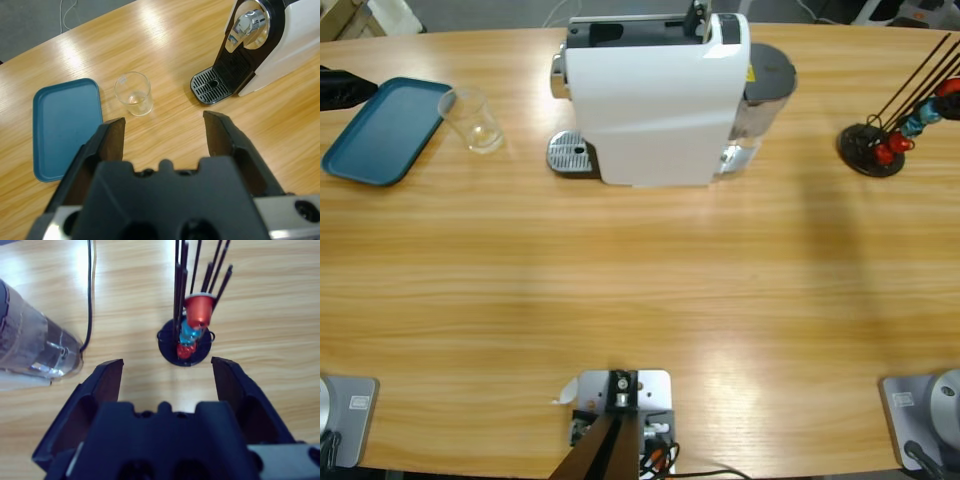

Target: Pour coffee

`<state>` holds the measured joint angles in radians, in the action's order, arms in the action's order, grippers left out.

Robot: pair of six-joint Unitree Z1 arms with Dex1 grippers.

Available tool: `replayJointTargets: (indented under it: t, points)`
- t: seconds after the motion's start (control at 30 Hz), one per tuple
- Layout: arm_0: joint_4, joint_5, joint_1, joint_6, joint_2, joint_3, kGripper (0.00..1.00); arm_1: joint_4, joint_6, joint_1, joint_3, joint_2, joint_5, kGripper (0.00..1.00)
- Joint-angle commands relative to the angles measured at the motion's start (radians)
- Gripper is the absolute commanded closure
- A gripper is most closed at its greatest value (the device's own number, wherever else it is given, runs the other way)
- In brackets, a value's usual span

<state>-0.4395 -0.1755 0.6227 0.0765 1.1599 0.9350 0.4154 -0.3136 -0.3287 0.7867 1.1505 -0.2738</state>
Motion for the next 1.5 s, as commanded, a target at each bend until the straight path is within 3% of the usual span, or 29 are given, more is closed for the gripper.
replayJointTargets:
  t: [0.03, 0.27, 0.37, 1.4, 1.5]
  points:
    - [-0.027, 0.014, -0.012, -0.004, -0.025, -0.010, 0.331, -0.104, 0.024, 0.089, -0.020, 0.111, 0.018, 0.243]
    - [-0.027, 0.016, -0.012, -0.004, -0.027, -0.010, 0.331, -0.142, 0.023, 0.115, -0.047, 0.118, 0.018, 0.248]
    - [-0.027, 0.015, -0.012, -0.004, -0.028, -0.010, 0.331, -0.156, 0.017, 0.115, -0.070, 0.116, 0.018, 0.294]
    - [-0.028, 0.013, -0.012, -0.009, -0.048, -0.019, 0.331, -0.201, 0.011, 0.182, -0.076, 0.182, 0.025, 0.297]
    - [-0.028, 0.013, -0.012, -0.009, -0.049, -0.019, 0.331, -0.201, 0.011, 0.183, -0.076, 0.181, 0.025, 0.462]
